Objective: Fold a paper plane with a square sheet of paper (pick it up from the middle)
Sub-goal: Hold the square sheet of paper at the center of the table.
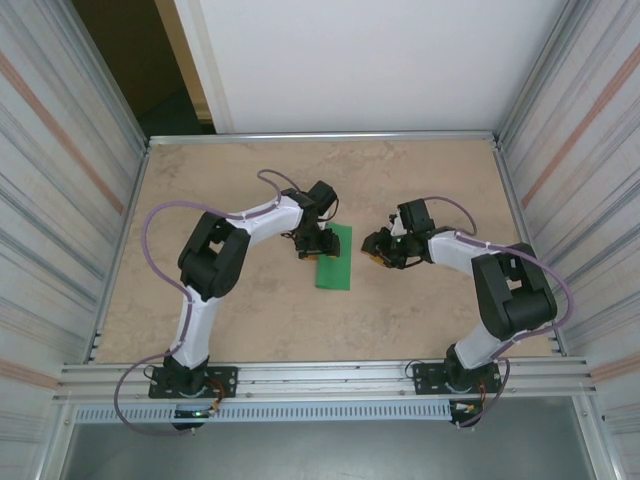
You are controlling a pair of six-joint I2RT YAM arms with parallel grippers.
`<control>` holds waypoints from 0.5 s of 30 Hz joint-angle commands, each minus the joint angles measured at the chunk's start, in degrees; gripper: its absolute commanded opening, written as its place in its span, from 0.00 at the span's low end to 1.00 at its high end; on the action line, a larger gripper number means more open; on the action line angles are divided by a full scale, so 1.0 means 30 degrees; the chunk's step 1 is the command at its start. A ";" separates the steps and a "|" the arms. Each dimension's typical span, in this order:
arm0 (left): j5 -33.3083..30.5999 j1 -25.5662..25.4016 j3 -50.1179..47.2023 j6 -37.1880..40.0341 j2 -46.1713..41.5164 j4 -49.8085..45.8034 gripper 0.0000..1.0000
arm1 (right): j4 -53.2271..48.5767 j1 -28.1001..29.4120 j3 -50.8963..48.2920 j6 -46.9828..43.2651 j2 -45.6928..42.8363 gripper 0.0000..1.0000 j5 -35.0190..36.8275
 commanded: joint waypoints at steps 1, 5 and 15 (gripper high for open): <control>-0.0171 -0.0599 -0.1954 0.0204 0.4704 0.0221 0.56 | 0.0445 0.0488 0.0680 0.0111 0.0648 0.35 -0.0618; -0.0173 -0.0599 -0.1976 0.0325 0.4816 0.0214 0.56 | 0.0967 0.0974 0.1028 0.0324 0.1299 0.31 -0.0988; -0.0114 -0.0598 -0.1954 0.0561 0.5165 0.0167 0.56 | 0.1726 0.1758 0.1735 0.0624 0.2717 0.19 -0.1599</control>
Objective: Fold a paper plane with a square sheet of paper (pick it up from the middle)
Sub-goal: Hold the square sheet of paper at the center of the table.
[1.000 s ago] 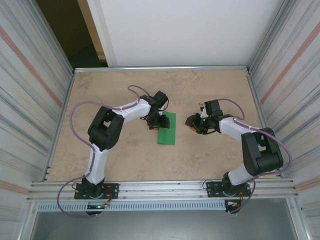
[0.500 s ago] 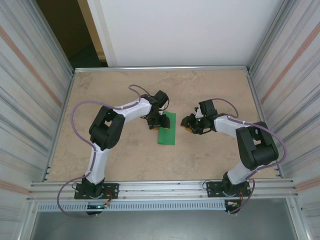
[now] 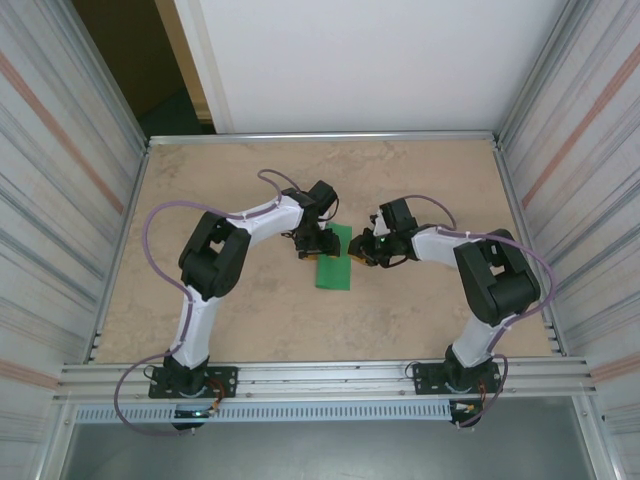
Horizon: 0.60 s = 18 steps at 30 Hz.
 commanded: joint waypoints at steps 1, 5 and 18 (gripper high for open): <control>-0.0183 -0.0599 -0.2120 0.0495 0.5022 0.0387 0.56 | 0.0330 0.0192 0.0585 0.0314 0.0626 0.18 -0.0609; -0.0121 -0.0599 -0.2121 0.0573 0.5140 0.0360 0.56 | 0.0361 0.0236 0.0700 0.0273 0.1084 0.15 -0.0810; -0.0014 -0.0599 -0.2253 0.0511 0.5288 0.0447 0.56 | 0.0308 0.0367 0.0997 -0.0066 0.1863 0.10 -0.1253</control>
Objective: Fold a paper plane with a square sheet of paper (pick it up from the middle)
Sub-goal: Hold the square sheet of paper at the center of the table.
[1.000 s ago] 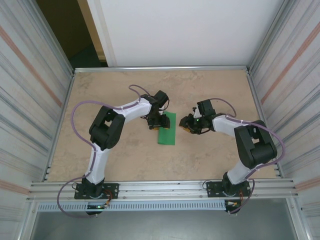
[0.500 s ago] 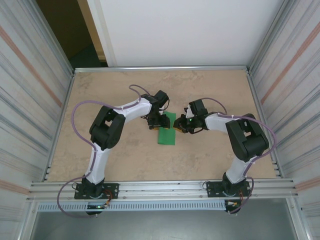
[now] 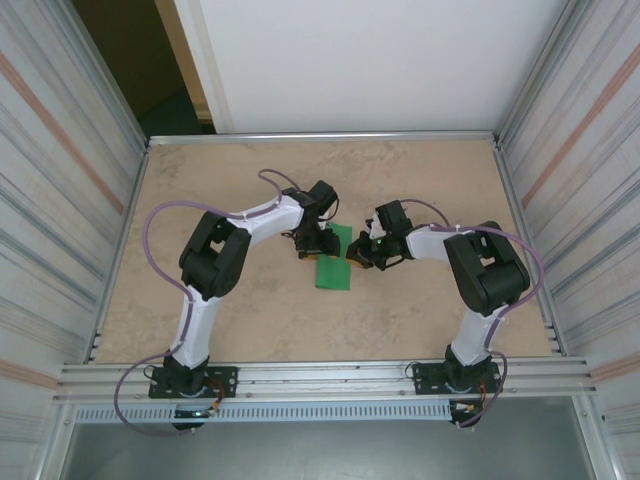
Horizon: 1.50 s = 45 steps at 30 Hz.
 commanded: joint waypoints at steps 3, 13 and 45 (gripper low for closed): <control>-0.0002 -0.0606 -0.2309 0.0429 0.5242 0.0513 0.56 | -0.0077 0.0240 0.0683 -0.0264 0.0608 0.09 -0.0417; -0.0002 -0.0579 -0.2354 0.0418 0.5007 0.0571 0.56 | -0.1501 0.0075 0.0156 -0.0927 0.1360 0.07 0.0654; 0.5273 0.1242 -0.4542 -0.1566 -0.6577 0.6800 0.42 | -0.4920 -0.0038 0.0961 -0.3333 0.4734 0.01 0.2412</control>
